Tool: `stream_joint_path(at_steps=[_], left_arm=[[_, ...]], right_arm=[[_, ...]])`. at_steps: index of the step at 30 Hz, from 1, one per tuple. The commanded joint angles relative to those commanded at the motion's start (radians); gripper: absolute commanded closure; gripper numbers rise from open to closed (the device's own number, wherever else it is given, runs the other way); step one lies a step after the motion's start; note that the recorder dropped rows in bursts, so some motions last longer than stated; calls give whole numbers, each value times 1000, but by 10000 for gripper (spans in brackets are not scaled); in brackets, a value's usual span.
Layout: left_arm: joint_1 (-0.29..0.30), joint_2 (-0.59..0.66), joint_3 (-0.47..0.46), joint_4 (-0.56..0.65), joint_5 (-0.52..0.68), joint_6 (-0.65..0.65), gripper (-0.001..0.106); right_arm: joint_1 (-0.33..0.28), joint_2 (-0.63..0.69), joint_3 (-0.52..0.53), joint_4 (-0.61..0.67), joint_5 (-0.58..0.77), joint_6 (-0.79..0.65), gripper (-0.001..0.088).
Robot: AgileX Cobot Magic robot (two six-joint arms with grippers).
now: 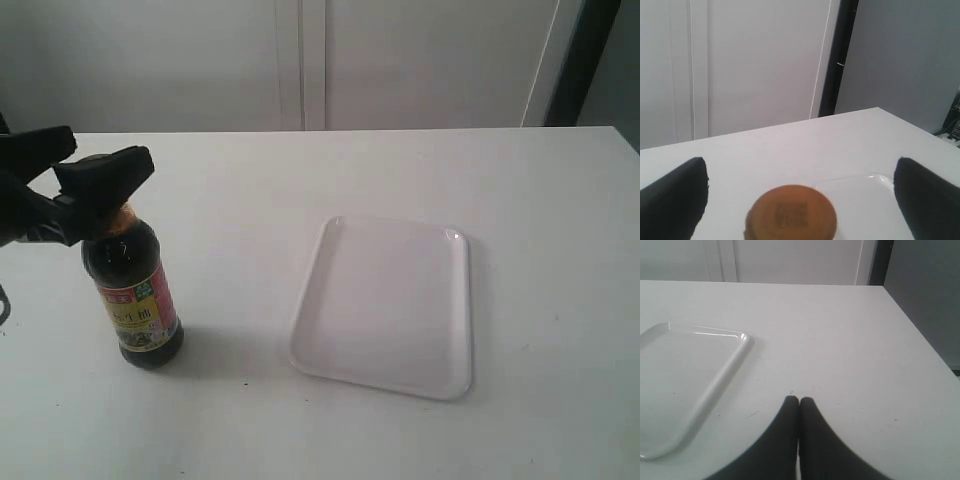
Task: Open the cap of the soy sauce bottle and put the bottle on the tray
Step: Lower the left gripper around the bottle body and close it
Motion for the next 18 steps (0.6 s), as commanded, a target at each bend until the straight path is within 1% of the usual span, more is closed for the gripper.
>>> stream_joint_path(at_steps=[3, 18], left_arm=[[0, 15, 0, 3, 16, 26, 2], [0, 98, 0, 20, 40, 33, 2]], right_arm=[[0, 0, 0, 0, 0, 0, 868], [0, 0, 0, 0, 0, 28, 868]])
